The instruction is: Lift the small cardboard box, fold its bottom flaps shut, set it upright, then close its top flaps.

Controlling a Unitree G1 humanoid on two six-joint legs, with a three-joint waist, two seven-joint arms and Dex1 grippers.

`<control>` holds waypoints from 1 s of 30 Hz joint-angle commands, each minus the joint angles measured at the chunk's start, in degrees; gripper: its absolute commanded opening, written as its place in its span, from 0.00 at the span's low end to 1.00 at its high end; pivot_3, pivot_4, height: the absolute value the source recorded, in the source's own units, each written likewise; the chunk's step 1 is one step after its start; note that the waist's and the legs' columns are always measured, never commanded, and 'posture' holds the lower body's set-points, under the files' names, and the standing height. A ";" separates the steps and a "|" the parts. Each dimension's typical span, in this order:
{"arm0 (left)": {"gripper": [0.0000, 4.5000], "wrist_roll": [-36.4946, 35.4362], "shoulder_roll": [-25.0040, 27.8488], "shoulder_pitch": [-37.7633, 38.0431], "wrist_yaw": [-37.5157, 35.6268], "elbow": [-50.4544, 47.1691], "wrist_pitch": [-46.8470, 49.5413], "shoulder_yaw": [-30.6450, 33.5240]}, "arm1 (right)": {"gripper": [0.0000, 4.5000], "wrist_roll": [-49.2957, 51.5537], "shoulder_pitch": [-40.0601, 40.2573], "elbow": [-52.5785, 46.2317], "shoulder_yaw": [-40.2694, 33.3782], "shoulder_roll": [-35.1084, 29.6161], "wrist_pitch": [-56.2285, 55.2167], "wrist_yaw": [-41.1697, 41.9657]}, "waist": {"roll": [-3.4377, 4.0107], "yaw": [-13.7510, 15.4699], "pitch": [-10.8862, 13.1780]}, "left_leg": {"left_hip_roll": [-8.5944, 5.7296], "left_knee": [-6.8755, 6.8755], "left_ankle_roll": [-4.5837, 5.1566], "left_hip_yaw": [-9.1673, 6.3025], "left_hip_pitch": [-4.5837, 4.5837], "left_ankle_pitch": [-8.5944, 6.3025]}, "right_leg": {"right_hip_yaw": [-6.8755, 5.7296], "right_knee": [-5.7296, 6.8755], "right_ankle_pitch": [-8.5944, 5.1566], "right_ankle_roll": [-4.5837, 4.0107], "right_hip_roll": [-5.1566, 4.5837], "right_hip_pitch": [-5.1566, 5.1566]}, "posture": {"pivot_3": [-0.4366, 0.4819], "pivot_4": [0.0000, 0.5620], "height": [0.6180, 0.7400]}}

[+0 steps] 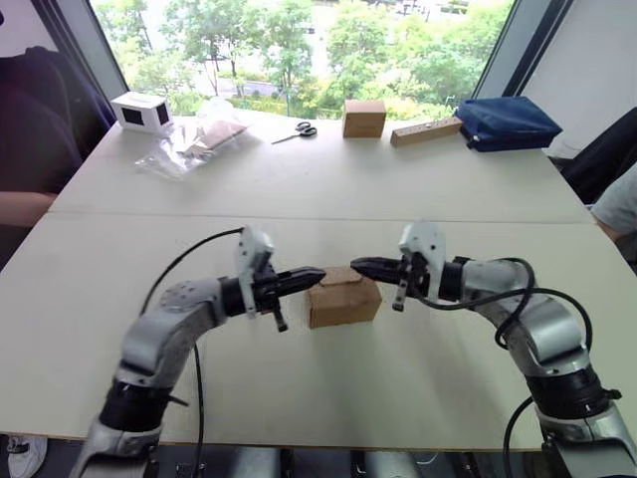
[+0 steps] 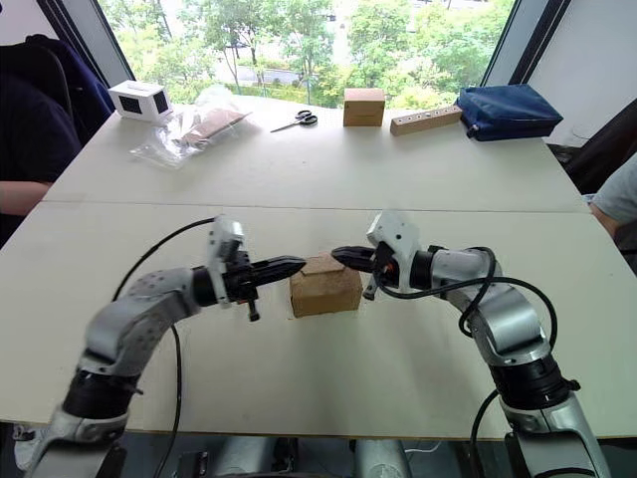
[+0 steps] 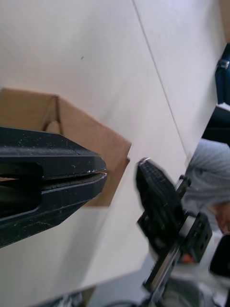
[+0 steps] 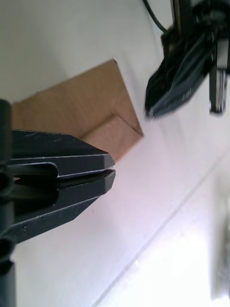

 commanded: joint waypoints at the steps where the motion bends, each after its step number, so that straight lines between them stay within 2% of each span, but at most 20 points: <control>1: 0.01 -5.86 6.71 4.74 -2.73 -4.91 3.55 7.34 | 0.00 8.21 2.86 -6.39 -7.53 -0.39 4.27 -1.68 | 0.00 -0.01 0.00 | 0.00 -0.04 -0.02 0.00 -0.01 0.01 | -0.01 -0.01 0.00 0.00 0.01 -0.03 | 0.48 0.27 1.00; 7: 0.01 1.30 17.07 16.91 -4.52 -8.03 -0.41 8.95 | 0.00 16.33 19.24 -13.77 -17.21 -4.99 12.50 -2.79 | 0.04 0.27 -0.01 | -0.05 -0.15 -0.03 -0.01 -0.02 -0.03 | -0.03 -0.15 -0.08 -0.14 -0.11 0.00 | 0.48 0.27 1.00; 13: 0.01 4.27 17.84 25.64 -5.17 -8.76 -4.61 8.05 | 0.00 11.31 34.19 -13.68 -17.75 -9.31 7.77 0.00 | 0.12 0.09 0.00 | -0.06 -0.19 -0.16 0.10 0.00 -0.16 | -0.03 -0.19 -0.06 -0.19 -0.27 -0.05 | 0.48 0.27 1.00; 17: 0.01 3.95 17.36 27.94 -5.67 -8.65 -6.01 8.71 | 0.00 12.74 35.04 -14.14 -19.18 -9.26 7.25 -0.84 | 0.15 -0.02 0.01 | 0.08 -0.18 -0.19 0.21 0.02 -0.14 | -0.17 -0.19 -0.02 -0.26 -0.28 -0.13 | 0.48 0.27 1.00; 30: 0.01 1.67 15.36 26.55 -4.15 -8.18 -4.62 7.74 | 0.00 12.33 33.98 -12.87 -18.23 -10.07 6.18 -1.48 | 0.15 0.26 0.01 | 0.14 -0.17 -0.03 0.23 -0.04 -0.03 | -0.38 -0.21 -0.01 -0.28 -0.26 -0.18 | 0.48 0.27 1.00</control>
